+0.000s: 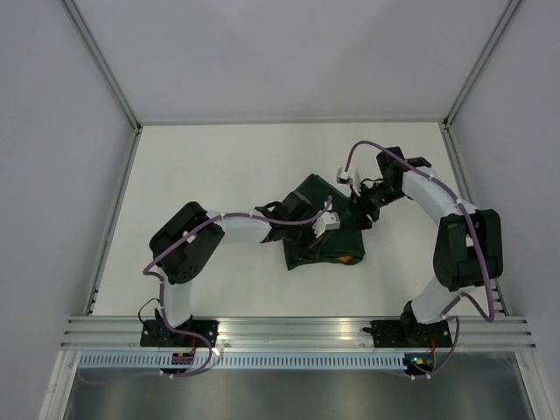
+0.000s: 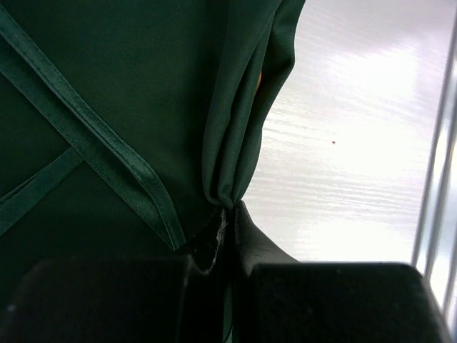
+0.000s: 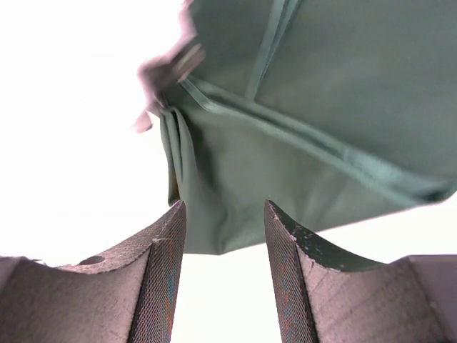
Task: Fold the napkin, place the utensils inside, and roll it up
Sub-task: Roll the napkin at the center of the board.
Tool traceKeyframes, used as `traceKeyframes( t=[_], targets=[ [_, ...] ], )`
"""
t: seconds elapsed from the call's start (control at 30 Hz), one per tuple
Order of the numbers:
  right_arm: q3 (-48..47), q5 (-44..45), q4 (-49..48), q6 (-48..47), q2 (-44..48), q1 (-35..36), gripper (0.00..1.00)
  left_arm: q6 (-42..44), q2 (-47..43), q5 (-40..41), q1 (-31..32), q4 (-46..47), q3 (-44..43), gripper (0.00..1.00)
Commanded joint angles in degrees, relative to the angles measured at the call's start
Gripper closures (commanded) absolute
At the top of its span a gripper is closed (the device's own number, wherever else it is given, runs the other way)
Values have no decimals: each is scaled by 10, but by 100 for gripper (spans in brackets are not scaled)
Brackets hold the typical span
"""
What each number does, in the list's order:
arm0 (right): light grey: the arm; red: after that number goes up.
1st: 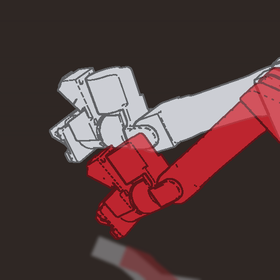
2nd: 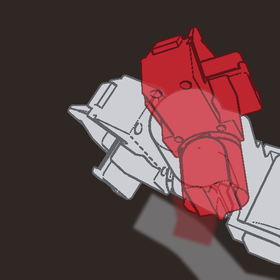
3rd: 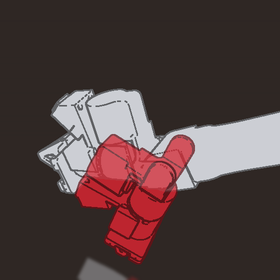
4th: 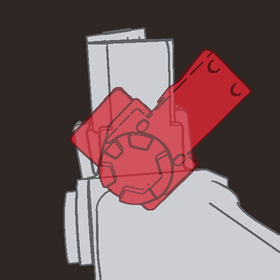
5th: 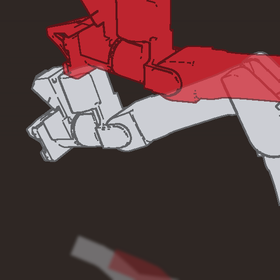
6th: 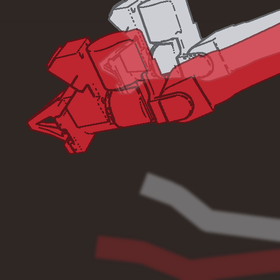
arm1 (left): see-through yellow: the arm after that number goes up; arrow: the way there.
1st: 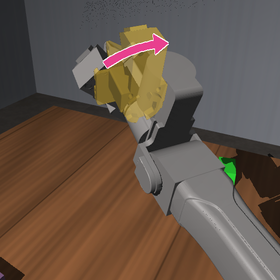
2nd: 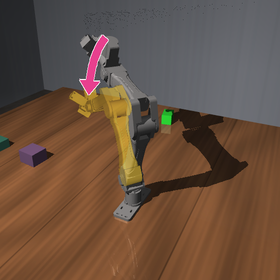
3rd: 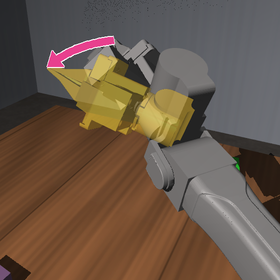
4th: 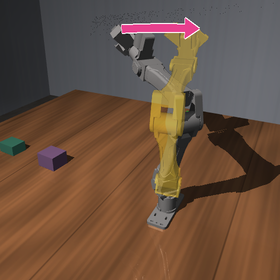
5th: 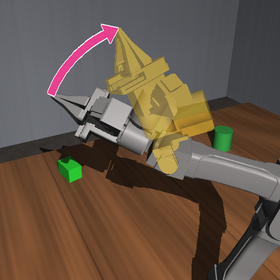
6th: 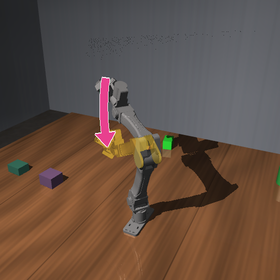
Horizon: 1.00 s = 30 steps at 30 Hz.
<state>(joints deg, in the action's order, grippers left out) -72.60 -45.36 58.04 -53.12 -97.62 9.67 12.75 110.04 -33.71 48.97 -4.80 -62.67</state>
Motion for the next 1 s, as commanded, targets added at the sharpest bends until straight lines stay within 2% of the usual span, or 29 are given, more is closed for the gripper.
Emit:
traceKeyframes(
  t=[0.0, 0.13, 0.4, 0.57, 0.63, 0.97],
  targets=[
    [68, -10, -103, -14, 80, -11, 46, -54, 41, -91, -25, -78, -17, 98],
    [188, 13, -210, -10, 193, -12, 45, -76, 77, -144, -45, -98, -51, 98],
    [313, 49, -294, -26, 313, 26, 44, -121, 148, -253, -81, -119, -93, 98],
    [393, 157, -405, -13, 365, 140, 42, -149, 186, -293, -93, -136, -118, 98],
    [419, 171, -425, -13, 372, 183, 41, -155, 196, -301, -97, -138, -127, 98],
    [475, 263, -504, -26, 360, 314, 38, -170, 216, -324, -115, -147, -137, 98]
  ],
)
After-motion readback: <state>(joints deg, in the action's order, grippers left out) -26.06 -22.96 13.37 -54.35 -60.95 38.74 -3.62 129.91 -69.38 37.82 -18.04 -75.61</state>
